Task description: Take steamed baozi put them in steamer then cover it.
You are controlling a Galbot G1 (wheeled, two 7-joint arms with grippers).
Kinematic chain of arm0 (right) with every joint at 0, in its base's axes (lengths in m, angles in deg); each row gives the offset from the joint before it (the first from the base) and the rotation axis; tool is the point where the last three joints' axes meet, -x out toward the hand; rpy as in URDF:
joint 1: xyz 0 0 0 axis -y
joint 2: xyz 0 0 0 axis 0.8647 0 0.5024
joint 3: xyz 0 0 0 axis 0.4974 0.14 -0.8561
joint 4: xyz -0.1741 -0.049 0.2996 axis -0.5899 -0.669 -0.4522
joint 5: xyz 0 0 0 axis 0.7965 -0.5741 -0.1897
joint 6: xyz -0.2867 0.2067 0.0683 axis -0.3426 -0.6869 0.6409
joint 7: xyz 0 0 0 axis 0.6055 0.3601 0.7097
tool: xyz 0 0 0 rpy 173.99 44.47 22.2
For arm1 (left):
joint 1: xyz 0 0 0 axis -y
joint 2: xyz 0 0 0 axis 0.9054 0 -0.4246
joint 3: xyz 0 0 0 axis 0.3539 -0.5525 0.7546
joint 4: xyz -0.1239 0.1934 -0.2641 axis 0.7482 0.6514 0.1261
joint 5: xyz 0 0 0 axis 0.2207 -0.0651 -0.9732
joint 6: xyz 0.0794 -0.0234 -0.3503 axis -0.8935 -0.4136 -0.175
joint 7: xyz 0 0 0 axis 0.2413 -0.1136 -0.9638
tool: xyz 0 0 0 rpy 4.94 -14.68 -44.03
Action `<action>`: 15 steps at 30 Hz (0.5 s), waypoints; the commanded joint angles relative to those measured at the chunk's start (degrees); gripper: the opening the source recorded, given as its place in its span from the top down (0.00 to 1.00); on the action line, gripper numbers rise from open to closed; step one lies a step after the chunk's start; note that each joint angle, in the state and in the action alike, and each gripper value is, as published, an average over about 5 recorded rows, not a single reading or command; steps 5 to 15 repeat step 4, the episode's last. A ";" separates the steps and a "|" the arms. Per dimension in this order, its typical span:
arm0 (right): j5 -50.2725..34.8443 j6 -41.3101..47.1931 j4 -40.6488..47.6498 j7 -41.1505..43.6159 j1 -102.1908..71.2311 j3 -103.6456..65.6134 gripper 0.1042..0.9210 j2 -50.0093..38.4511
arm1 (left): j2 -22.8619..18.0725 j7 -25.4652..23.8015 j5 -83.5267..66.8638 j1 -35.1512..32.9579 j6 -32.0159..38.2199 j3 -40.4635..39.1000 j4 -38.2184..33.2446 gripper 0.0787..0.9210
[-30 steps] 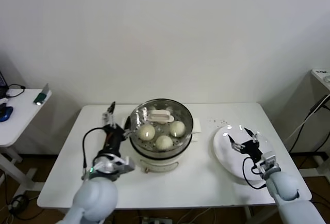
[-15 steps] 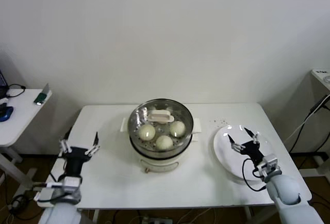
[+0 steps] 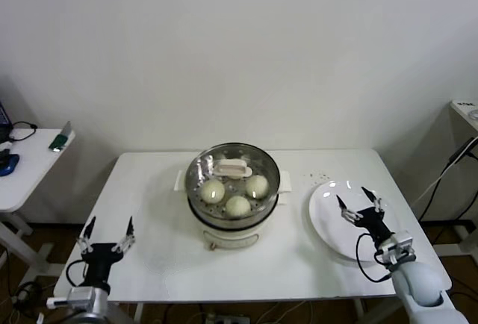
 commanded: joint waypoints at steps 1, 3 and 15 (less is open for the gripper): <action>-0.99 -1.17 -0.29 0.39 -0.96 -1.23 0.12 0.74 | -1.49 -2.10 -3.26 -0.39 2.51 1.51 2.18 0.12; -0.93 -1.22 -0.17 0.43 -0.82 -1.08 0.12 0.79 | -1.54 -2.12 -3.28 -0.09 2.20 1.63 2.05 0.12; -0.89 -1.23 -0.15 0.45 -0.77 -1.02 0.12 0.81 | -1.55 -2.13 -3.29 0.00 2.06 1.68 1.99 0.12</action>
